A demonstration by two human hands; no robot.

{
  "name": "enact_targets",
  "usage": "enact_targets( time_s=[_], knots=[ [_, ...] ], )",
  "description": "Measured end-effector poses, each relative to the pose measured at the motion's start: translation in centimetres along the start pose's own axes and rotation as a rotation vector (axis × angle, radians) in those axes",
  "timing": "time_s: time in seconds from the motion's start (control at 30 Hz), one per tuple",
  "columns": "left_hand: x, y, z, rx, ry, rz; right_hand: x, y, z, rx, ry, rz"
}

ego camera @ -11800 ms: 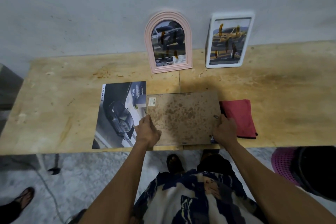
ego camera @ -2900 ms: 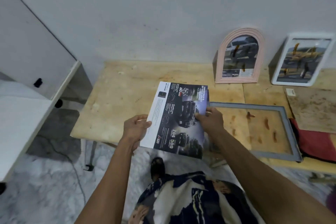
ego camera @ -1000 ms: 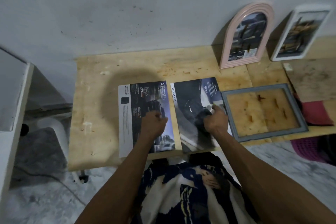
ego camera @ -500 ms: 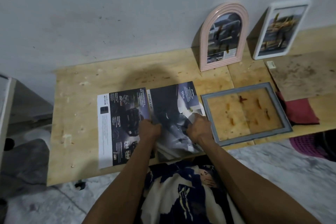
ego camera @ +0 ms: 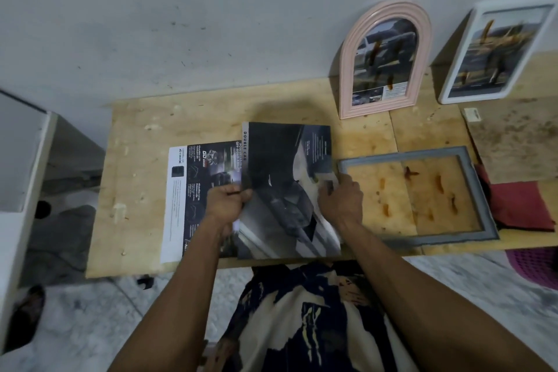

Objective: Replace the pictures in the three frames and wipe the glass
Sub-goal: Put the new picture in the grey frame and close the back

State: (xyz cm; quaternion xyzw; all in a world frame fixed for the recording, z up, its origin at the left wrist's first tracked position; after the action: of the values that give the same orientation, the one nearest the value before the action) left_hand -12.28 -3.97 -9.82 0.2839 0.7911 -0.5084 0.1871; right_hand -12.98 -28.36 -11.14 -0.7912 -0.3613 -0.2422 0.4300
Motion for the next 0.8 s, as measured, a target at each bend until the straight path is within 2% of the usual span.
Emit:
enact_targets(
  time_s=[0.13, 0.3, 0.4, 0.6, 0.73, 0.8],
  knots=[
    [0.2, -0.8, -0.5, -0.014, -0.111, -0.016, 1.0, 1.4, -1.1, 0.106, 0.188, -0.008],
    [0.6, -2.3, 1.3, -0.014, -0.287, 0.004, 1.7, 2.3, -2.4, 0.126, 0.369, -0.027],
    [0.8, -3.6, 2.8, -0.012, -0.284, 0.032, 1.3, 2.8, -4.0, 0.045, 0.460, 0.006],
    [0.4, -6.8, 5.4, 0.129, -0.341, 0.036, -0.8, 2.5, -8.0, -0.172, 0.707, 0.110],
    [-0.5, -9.8, 8.4, 0.235, -0.379, 0.106, -2.1, -0.2, -9.2, -0.190, 0.911, 0.170],
    [-0.1, -11.1, 9.9, 0.220, -0.362, 0.135, -3.5, -2.0, -9.6, -0.180, 0.978, 0.181]
  ],
)
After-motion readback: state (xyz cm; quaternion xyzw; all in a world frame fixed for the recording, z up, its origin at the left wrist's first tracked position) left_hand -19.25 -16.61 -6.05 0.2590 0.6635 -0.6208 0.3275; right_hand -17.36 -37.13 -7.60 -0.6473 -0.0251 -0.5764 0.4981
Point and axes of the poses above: each hand's wrist, its own y-axis towards the middle knuckle, its own z-axis out of the palm, x = y × z, the point moved 2 cm from there along y, towards the middle knuckle, and after that the axes turned 12 degrees about y, right-handed, at the moved point
